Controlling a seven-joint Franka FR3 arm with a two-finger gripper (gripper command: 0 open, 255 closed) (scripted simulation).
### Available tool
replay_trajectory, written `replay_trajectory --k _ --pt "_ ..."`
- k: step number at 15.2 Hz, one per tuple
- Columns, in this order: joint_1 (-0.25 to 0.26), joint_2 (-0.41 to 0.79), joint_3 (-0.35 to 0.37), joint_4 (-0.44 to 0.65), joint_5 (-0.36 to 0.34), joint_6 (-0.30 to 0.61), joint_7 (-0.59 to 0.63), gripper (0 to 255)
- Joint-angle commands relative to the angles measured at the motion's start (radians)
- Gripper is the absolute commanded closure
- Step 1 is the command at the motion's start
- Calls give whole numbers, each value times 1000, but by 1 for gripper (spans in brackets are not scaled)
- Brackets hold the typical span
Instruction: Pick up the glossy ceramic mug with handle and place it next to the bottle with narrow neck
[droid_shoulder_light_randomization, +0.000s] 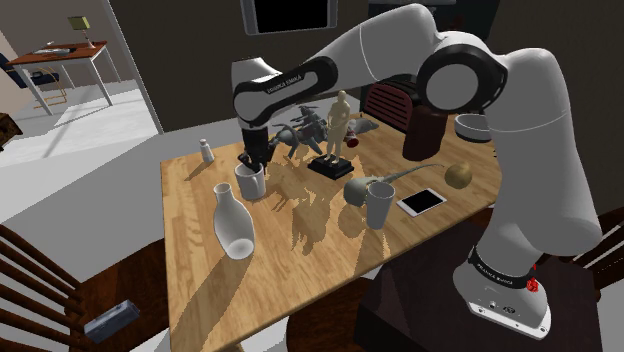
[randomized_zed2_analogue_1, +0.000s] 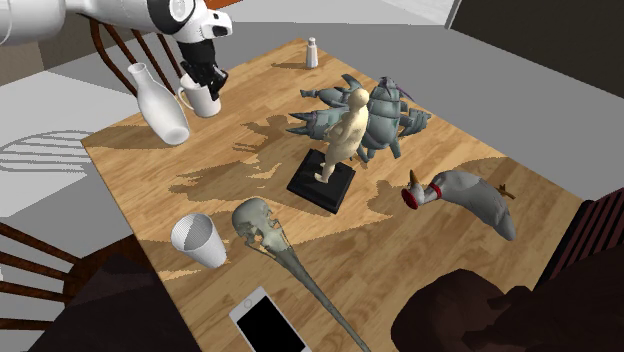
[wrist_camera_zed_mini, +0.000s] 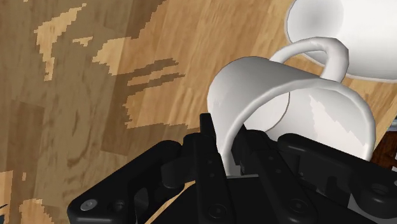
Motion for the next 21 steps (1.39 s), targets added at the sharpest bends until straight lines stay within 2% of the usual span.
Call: replay_trajectory --k 1,18,21 --pt "1 8 1 -16 2 25 -1 255" --pt "-2 112 10 -86 17 198 -18 255" --pt "-2 115 10 -87 17 202 -19 255"
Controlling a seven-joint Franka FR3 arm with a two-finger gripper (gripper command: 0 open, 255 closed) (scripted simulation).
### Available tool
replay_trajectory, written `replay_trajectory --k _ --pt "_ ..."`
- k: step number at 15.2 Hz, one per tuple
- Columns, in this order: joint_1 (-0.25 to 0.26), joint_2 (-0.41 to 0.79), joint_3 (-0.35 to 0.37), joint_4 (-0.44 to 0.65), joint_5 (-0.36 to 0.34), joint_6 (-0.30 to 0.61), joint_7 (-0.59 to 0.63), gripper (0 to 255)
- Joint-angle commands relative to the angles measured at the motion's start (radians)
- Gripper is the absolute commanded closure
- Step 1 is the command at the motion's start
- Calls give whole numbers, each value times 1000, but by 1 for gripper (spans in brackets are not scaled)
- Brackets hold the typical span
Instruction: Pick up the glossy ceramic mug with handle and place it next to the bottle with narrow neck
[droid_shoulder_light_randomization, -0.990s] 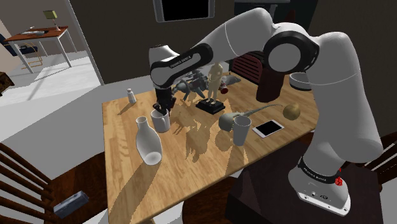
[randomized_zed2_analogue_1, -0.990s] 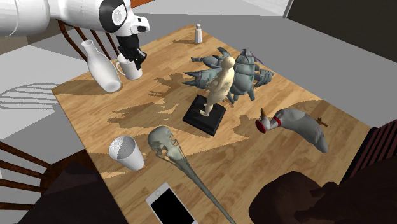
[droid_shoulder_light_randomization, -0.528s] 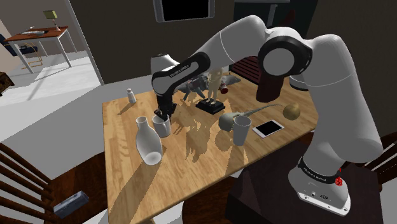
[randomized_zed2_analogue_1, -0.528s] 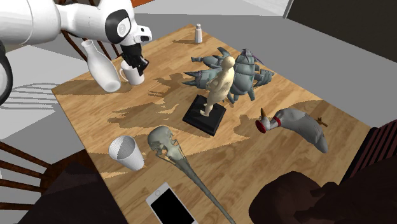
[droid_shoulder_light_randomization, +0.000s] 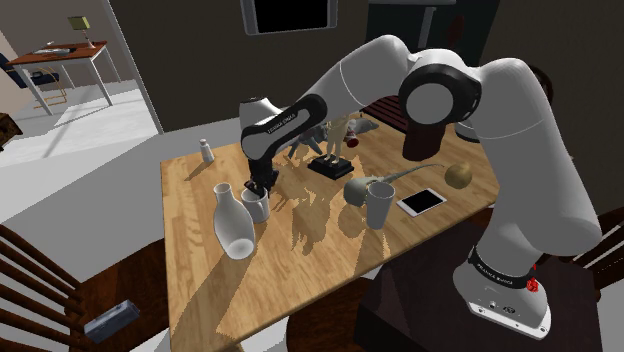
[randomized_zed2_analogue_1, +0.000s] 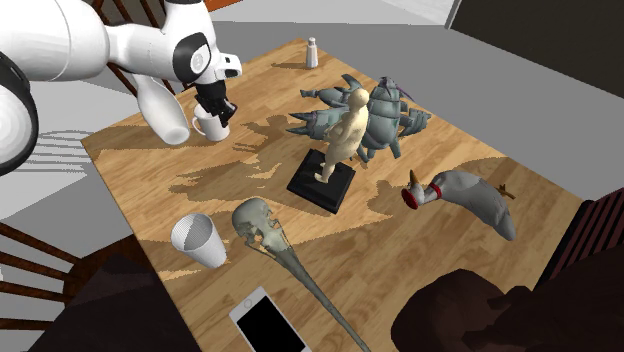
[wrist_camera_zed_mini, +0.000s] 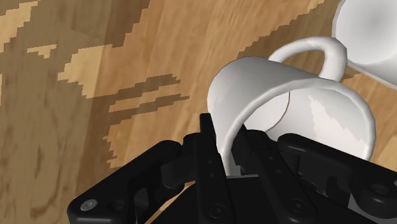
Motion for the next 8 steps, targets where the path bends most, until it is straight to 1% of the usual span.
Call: replay_trajectory --k 1,5,6,8 --pt "0 0 0 0 0 2 0 255" --pt "0 0 0 0 0 2 0 255" --pt "0 0 0 -1 0 2 0 0" --pt "0 0 0 -1 0 2 0 0"
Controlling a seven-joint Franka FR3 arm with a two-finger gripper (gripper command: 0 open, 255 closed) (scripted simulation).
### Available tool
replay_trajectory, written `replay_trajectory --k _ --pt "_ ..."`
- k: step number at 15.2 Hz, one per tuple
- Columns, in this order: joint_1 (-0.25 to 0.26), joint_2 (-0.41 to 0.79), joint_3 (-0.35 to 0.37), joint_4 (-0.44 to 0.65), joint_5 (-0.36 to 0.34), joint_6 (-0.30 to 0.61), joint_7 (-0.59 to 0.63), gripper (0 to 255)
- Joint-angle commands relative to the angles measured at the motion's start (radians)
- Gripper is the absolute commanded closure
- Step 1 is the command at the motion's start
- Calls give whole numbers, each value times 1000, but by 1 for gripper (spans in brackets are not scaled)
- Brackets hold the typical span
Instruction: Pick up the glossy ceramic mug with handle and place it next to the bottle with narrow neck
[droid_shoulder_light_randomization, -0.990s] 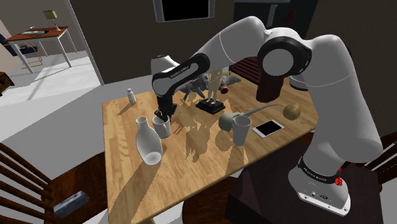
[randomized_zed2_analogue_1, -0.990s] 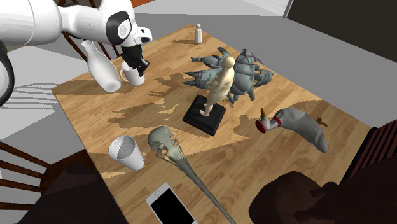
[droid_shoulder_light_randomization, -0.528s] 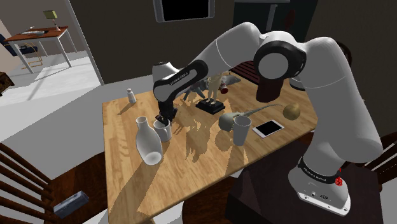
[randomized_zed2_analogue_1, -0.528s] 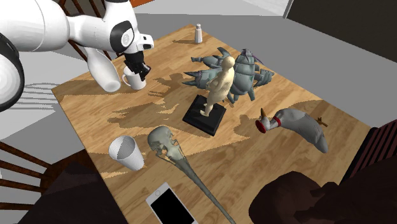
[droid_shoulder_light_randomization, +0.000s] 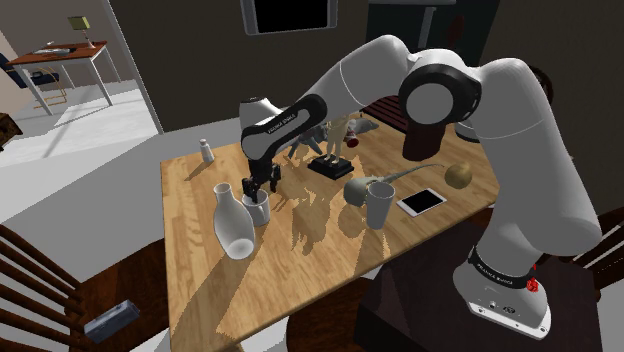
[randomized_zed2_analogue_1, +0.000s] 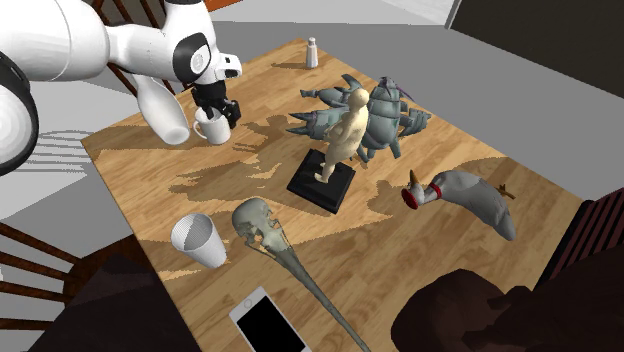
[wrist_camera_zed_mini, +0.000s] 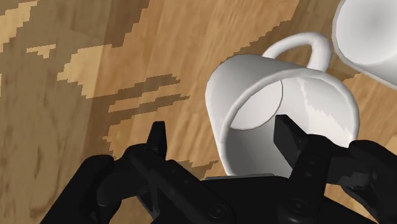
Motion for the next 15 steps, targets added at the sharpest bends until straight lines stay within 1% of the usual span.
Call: replay_trajectory --k 1,3,7,15 --pt "0 0 0 0 0 0 0 0" --pt "0 0 0 0 0 0 0 0" --pt "-1 -67 -6 24 -9 -91 5 0" --pt "-1 -67 -6 24 -9 -91 5 0"
